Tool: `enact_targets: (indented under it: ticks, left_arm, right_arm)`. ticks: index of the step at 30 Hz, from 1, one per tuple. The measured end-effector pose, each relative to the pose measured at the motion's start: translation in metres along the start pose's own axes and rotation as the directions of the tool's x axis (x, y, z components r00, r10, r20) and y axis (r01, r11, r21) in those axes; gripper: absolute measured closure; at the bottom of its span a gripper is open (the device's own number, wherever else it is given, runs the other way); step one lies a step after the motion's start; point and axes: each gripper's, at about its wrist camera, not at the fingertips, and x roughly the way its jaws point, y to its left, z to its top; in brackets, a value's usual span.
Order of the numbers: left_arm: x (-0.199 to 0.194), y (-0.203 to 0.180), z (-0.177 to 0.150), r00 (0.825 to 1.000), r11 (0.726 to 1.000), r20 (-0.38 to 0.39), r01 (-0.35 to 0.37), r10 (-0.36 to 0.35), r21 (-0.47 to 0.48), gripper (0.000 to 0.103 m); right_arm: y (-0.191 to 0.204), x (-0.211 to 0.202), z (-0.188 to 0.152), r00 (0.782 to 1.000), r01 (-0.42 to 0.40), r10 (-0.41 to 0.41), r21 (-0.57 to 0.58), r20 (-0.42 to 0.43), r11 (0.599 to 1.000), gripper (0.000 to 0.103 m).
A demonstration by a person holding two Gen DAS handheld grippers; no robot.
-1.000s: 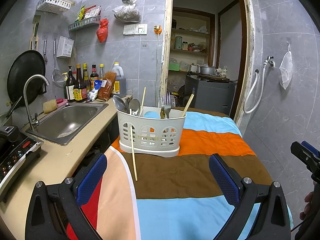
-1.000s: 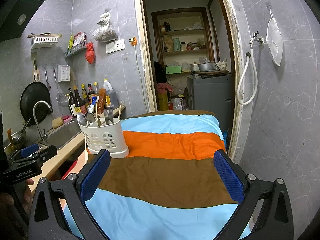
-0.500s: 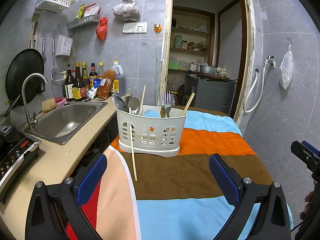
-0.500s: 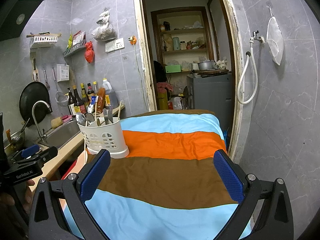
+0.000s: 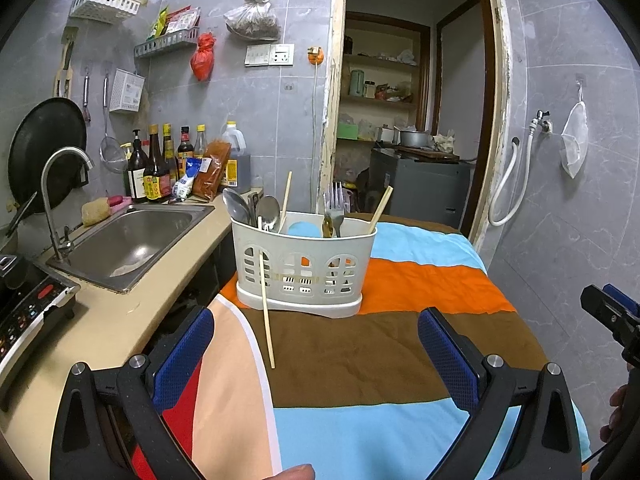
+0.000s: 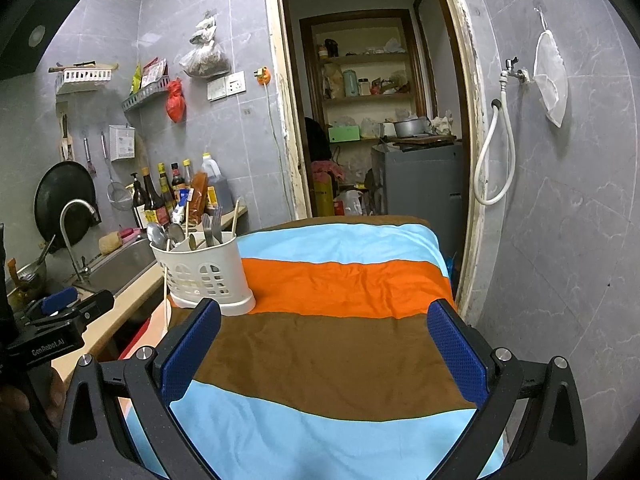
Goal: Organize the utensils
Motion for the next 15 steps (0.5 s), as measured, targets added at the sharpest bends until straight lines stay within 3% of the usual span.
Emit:
enact_targets:
  ticks: [15]
  left_arm:
    - [0.023,0.003,0.008,1.0,1.0,-0.03,0.01,-0.01,0.009,0.0]
  right_arm:
    - [-0.002,0.021,0.009,0.999,0.007,-0.007,0.005,-0.037,1.0,0.001]
